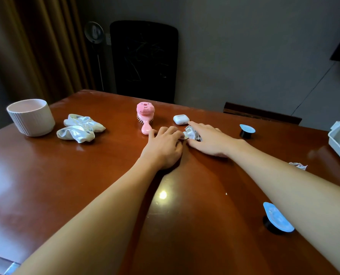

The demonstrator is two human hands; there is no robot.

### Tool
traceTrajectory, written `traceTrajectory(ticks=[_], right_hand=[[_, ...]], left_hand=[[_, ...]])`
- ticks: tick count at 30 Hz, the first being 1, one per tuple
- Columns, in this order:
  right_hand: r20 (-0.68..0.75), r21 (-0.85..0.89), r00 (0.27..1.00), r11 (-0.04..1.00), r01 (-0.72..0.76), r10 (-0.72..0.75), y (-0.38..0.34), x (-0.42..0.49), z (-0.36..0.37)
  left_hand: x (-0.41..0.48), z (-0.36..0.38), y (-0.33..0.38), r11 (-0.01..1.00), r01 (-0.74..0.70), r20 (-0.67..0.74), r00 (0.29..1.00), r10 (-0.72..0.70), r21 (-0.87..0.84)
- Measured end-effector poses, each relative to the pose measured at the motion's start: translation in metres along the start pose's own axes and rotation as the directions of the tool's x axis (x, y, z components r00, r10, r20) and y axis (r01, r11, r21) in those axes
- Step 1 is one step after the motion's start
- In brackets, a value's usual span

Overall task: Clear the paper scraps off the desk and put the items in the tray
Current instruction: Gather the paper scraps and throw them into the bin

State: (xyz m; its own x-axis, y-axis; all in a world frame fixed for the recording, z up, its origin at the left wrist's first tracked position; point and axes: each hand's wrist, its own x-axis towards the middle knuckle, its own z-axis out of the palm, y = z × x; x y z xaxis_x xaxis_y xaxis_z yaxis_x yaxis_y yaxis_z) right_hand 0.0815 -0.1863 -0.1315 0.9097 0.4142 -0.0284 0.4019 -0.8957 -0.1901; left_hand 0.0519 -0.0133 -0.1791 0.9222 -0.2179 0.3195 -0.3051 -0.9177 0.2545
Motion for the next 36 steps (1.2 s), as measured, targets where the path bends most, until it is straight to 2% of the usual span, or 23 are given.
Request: traceTrajectory(ticks=[8, 14, 19, 24, 27, 32, 36], right_hand=[[-0.082, 0.052, 0.994, 0.996, 0.079, -0.075, -0.012, 0.001, 0.014], [-0.148, 0.116, 0.989, 0.992, 0.04, -0.023, -0.027, -0.01, 0.03], [-0.127, 0.194, 0.99, 0.978, 0.08, -0.056, -0.031, -0.023, 0.034], [-0.041, 0.177, 0.996, 0.981, 0.08, -0.074, -0.036, -0.042, 0.036], [-0.044, 0.181, 0.996, 0.979, 0.091, -0.084, -0.046, -0.057, 0.035], [-0.134, 0.165, 0.989, 0.982, 0.092, -0.07, -0.064, -0.086, 0.038], [-0.318, 0.13, 0.946, 0.985, 0.114, -0.068, -0.067, -0.098, 0.046]], left_hand=[[-0.004, -0.003, 0.002, 0.995, 0.099, -0.042, 0.994, -0.098, 0.025], [-0.012, -0.008, 0.005, 0.993, 0.113, -0.045, 0.993, -0.112, 0.03], [-0.027, -0.012, 0.004, 0.991, 0.136, -0.054, 0.989, -0.135, 0.015], [-0.052, -0.019, 0.004, 0.983, 0.178, -0.046, 0.983, -0.176, 0.045], [-0.067, -0.026, 0.005, 0.98, 0.193, -0.052, 0.98, -0.191, 0.049], [-0.09, -0.034, 0.009, 0.977, 0.206, -0.077, 0.977, -0.201, 0.06], [-0.1, -0.038, 0.012, 0.981, 0.187, -0.08, 0.98, -0.183, 0.053]])
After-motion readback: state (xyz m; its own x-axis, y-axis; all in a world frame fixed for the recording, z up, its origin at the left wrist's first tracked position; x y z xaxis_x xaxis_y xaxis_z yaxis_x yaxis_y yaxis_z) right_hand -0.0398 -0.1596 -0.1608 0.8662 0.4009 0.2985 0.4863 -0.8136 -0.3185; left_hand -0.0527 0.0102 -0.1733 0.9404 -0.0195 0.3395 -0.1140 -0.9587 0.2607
